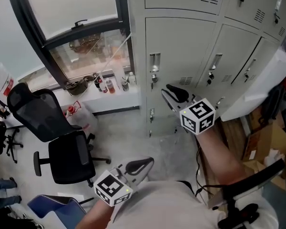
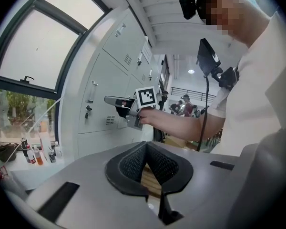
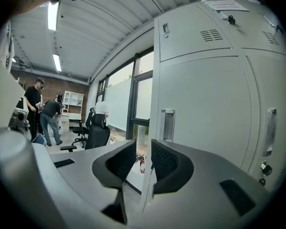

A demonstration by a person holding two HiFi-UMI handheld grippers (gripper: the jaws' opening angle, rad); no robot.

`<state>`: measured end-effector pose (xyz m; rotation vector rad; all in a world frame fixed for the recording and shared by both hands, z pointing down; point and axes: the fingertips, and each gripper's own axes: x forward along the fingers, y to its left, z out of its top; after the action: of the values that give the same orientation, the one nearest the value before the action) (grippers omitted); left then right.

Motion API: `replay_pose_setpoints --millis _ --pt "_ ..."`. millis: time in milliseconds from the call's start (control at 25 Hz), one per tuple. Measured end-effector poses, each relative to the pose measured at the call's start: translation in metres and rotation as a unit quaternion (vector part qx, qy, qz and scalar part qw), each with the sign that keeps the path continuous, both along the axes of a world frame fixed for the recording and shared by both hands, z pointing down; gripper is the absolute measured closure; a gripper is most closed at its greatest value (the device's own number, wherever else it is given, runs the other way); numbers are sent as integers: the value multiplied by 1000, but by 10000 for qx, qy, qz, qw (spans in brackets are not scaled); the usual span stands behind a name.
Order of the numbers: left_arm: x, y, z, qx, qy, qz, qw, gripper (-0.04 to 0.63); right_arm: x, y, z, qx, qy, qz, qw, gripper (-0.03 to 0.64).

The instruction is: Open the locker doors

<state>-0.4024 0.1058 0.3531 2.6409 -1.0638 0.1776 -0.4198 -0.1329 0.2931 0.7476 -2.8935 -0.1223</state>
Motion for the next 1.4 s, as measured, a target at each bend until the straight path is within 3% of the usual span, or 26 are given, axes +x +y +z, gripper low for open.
replay_pose_setpoints --millis 600,1400 --pt "-62 -11 -9 148 80 -70 9998 584 -58 -79 -27 78 -175 540 9984 546" --pt "-84 -9 -1 23 110 -166 9998 584 -77 -90 -24 -253 -487 647 9964 529"
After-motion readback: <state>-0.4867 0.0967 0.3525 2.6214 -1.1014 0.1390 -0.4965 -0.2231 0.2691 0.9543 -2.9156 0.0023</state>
